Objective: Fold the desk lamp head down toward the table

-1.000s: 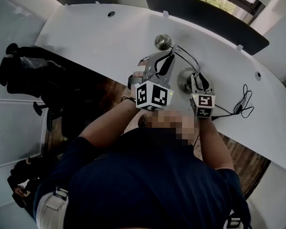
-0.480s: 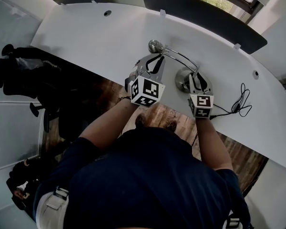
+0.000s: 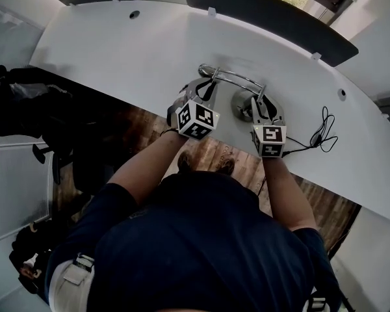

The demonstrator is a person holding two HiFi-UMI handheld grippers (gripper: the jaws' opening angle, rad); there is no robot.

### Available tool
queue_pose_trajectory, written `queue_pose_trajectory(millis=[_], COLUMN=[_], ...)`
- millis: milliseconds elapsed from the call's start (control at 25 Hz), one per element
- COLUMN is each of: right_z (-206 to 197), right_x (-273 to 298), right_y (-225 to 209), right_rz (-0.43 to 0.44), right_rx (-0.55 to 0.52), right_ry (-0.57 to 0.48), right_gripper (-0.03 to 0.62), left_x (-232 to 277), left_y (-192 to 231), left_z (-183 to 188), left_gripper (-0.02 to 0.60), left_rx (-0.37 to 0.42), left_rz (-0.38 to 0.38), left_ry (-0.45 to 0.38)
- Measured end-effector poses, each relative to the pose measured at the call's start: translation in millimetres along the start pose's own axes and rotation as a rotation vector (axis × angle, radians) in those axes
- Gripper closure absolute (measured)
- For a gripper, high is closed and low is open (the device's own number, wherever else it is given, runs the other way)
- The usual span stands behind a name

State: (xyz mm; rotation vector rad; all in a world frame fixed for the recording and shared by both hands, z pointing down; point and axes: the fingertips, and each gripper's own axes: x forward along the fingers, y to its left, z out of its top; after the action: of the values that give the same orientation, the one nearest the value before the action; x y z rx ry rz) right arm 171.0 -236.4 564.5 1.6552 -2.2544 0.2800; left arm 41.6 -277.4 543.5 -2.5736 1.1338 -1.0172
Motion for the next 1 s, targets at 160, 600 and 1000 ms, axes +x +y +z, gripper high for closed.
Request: queue_pose_trajectory(millis=[160,600,1000], right_z=[-3,-3,-6], right_x=[1,1,2], right_y=[-3,0,-3], right_rz=[-0.007,-0.019,-0.038], right_rx=[-0.011,-0.015,-0.036], right_ry=[0.012,0.029,0.033], right_gripper=[0.476,0.474,0.474], left_x=[13,34,43], left_y=[-14,-46,-67], left_z=[-12,-29,-33], left_gripper=[0.533,0.526,0.523], left_rx=[0.014,0.035,0.019], left_rz=[-0.031,-0.106,-0.155], left_ry=[0.022,0.059,0.073])
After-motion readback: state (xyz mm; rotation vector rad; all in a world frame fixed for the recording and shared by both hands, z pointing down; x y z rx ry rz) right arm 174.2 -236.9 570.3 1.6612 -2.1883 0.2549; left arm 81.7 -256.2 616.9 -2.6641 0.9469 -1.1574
